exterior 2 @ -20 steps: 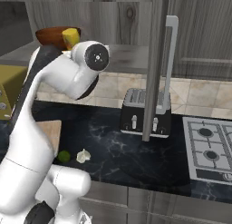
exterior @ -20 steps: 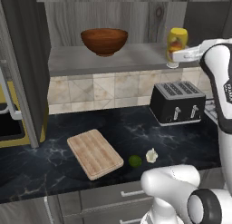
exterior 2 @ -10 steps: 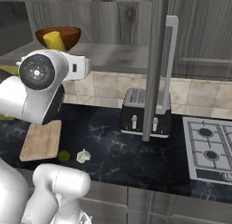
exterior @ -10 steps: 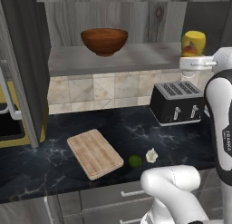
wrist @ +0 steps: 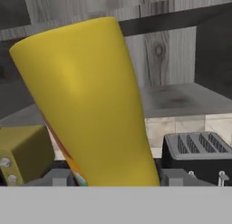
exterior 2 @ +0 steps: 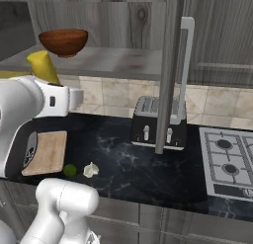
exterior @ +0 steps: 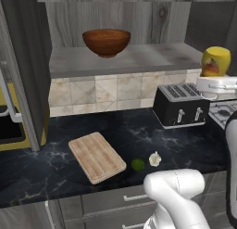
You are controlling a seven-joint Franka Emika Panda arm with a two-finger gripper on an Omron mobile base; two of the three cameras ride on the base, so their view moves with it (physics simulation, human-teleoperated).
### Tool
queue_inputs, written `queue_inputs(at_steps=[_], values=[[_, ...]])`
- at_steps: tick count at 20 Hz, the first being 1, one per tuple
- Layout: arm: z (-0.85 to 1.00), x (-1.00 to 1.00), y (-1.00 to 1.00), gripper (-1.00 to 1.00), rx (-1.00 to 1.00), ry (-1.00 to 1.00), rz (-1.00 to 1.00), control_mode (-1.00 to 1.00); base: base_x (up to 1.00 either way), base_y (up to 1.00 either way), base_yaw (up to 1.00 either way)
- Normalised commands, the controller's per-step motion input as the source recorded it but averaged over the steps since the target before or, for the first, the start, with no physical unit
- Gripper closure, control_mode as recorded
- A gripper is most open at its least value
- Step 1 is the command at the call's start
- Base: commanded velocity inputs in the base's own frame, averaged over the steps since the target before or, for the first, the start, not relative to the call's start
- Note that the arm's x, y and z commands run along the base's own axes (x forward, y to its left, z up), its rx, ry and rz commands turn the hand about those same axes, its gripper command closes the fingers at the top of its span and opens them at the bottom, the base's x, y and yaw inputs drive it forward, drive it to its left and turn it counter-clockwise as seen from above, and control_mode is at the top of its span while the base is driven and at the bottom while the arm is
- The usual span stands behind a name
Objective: Open the cabinet. Place the bowl and condiment on the counter. Then place the lime and garlic on the cutting board.
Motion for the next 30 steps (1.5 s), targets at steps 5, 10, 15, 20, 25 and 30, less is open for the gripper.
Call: queue_inputs(at_steps=[5, 10, 15, 20, 25, 30], values=[[-0.44, -0.26, 0.00, 1.00, -0.01, 0.00, -0.03, -1.00, 0.00, 0.00, 0.00], [-0.58, -0.04, 0.00, 1.00, -0.03, 0.00, -0.03, -1.00, 0.00, 0.00, 0.00], [-0.55, 0.00, 0.00, 1.00, -0.01, 0.00, -0.04, -1.00, 0.00, 0.00, 0.00], [-0.45, 0.00, -0.06, 1.00, 0.00, 0.00, -0.03, -1.00, 0.00, 0.00, 0.00], [-0.50, 0.00, -0.09, 1.00, 0.00, 0.00, -0.03, -1.00, 0.00, 0.00, 0.00], [-0.70, 0.03, 0.00, 1.00, 0.00, -0.06, -0.04, -1.00, 0.00, 0.00, 0.00]])
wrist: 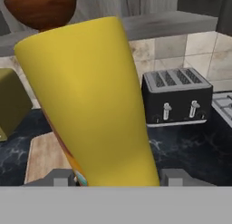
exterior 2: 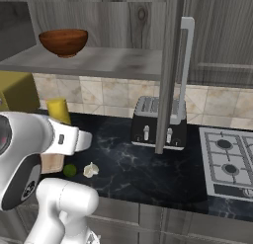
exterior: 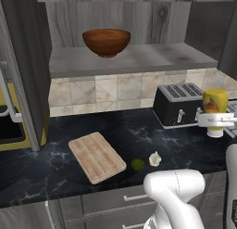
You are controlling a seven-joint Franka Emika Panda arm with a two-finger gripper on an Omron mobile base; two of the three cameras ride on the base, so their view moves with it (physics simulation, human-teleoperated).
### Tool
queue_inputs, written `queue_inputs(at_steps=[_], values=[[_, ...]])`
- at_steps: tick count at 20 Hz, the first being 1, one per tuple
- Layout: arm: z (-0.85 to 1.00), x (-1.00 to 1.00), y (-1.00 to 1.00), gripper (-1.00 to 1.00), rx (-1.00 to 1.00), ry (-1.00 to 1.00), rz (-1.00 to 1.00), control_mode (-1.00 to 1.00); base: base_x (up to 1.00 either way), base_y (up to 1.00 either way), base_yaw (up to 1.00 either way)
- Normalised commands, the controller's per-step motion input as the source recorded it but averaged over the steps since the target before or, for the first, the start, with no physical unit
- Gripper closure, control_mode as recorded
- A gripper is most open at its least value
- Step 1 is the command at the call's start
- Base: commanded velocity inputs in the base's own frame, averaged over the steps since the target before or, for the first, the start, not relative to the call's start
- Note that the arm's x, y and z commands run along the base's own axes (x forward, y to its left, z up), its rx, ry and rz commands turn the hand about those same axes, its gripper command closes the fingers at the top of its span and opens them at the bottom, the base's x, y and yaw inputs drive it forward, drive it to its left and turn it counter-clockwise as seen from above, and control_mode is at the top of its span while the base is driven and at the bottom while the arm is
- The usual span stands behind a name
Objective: Open the cabinet. Place the bowl and condiment on the counter. Then place the lime and garlic on the cutting board.
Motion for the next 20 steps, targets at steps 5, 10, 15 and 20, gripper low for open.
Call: queue_inputs(at_steps=[5, 10, 15, 20], values=[[-0.82, 0.19, 0.11, 1.00, 0.00, -0.12, -0.03, -1.00, 0.00, 0.00, 0.00], [-0.83, 0.44, 0.27, 1.00, 0.00, -0.17, 0.00, -1.00, 0.00, 0.00, 0.00], [-0.77, 0.50, 0.19, 1.00, 0.00, -0.16, 0.00, -1.00, 0.00, 0.00, 0.00], [-0.71, 0.48, 0.03, 1.00, 0.00, -0.15, 0.00, -1.00, 0.00, 0.00, 0.00]])
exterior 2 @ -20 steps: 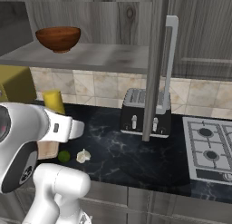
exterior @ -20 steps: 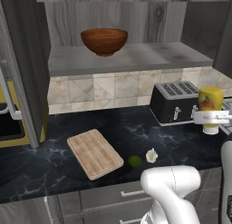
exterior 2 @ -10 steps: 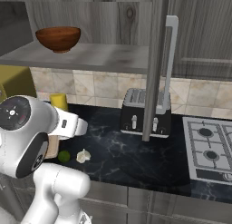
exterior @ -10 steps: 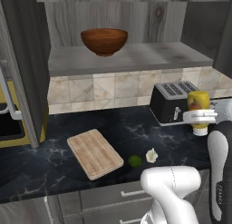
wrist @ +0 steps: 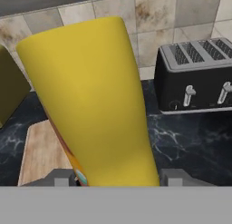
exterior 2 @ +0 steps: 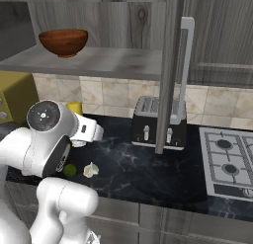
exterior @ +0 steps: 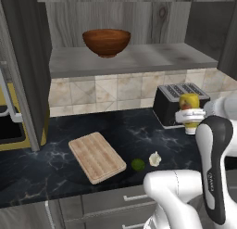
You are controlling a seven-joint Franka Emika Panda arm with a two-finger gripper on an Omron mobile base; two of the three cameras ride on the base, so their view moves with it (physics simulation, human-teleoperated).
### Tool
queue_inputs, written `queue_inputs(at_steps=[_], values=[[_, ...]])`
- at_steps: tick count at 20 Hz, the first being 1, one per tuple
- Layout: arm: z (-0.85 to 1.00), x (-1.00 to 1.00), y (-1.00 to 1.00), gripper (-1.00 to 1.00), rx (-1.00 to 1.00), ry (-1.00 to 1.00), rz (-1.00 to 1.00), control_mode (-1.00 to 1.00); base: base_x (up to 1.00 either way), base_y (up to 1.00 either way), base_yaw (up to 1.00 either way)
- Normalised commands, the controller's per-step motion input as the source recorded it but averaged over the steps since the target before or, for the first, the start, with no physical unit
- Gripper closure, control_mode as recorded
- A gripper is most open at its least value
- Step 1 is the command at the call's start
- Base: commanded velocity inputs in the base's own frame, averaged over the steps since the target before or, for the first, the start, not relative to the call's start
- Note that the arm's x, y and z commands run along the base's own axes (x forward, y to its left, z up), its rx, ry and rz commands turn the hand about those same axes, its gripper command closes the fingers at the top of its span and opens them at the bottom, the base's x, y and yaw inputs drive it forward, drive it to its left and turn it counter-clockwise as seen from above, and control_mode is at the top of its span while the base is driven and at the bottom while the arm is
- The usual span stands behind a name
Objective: Open the cabinet. Place the bowl and condiment on the counter. Then place the lime and garlic on the cutting board.
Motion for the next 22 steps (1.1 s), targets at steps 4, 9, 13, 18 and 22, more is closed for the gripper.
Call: queue_inputs(at_steps=[4, 9, 13, 18, 22], values=[[-0.58, 0.33, 0.00, 1.00, 0.00, -0.14, 0.00, -1.00, 0.00, 0.00, 0.00], [-0.53, 0.27, -0.02, 1.00, 0.00, -0.13, 0.00, -1.00, 0.00, 0.00, 0.00], [-0.49, 0.22, -0.10, 1.00, 0.00, -0.12, 0.00, -1.00, 0.00, 0.00, 0.00], [-0.45, 0.16, -0.20, 1.00, 0.00, -0.11, 0.00, -1.00, 0.00, 0.00, 0.00], [-0.38, 0.08, -0.27, 1.00, 0.00, -0.11, 0.00, -1.00, 0.00, 0.00, 0.00]])
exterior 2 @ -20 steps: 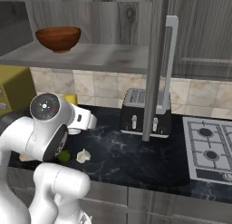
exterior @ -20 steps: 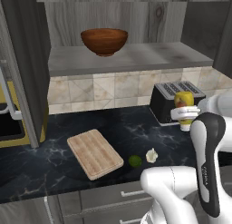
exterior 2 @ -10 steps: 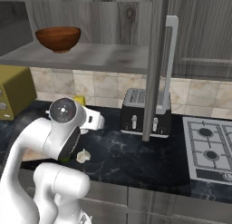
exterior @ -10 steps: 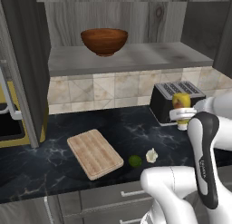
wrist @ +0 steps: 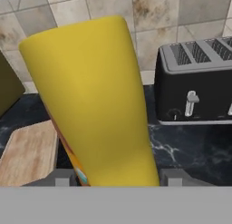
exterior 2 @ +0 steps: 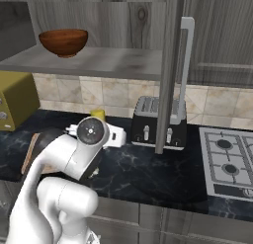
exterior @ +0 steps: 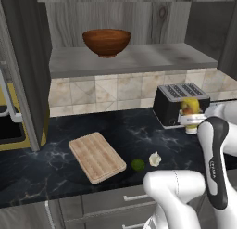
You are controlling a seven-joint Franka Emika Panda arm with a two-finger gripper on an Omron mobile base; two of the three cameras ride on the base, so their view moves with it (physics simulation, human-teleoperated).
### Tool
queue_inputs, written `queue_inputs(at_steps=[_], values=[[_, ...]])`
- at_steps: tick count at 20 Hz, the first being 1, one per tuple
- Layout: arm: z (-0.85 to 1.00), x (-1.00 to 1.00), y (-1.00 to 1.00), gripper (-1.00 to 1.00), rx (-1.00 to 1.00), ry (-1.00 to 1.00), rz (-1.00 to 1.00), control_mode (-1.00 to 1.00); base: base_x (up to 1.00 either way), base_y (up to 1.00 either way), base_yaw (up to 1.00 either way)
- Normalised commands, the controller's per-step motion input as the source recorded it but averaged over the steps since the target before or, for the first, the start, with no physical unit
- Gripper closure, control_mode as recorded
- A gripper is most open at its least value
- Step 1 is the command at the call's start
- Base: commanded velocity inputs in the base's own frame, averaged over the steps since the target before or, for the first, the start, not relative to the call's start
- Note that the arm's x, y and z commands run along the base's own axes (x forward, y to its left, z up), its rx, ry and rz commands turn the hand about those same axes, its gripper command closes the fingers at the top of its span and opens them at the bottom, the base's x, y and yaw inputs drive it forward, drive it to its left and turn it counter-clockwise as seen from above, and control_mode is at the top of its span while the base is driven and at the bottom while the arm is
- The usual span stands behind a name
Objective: Open the cabinet. Place the bowl and condiment on the counter. Then place the lime and garlic on the cutting board.
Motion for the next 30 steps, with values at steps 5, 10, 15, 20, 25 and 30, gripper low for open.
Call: queue_inputs(at_steps=[5, 10, 15, 20, 25, 30], values=[[-0.34, 0.01, -0.30, 1.00, 0.00, -0.12, 0.00, -1.00, 0.00, 0.00, 0.00], [-0.31, 0.06, -0.24, 1.00, 0.00, -0.12, 0.00, -1.00, 0.00, 0.00, 0.00], [-0.22, 0.14, -0.20, 1.00, 0.02, -0.15, 0.00, -1.00, 0.00, 0.00, 0.00], [-0.07, 0.07, -0.36, 1.00, 0.04, -0.06, 0.00, -1.00, 0.00, 0.00, 0.00], [-0.05, 0.06, -0.46, 1.00, 0.02, 0.00, 0.00, -1.00, 0.00, 0.00, 0.00], [-0.08, 0.14, -0.32, 1.00, 0.00, 0.00, 0.04, -1.00, 0.00, 0.00, 0.00]])
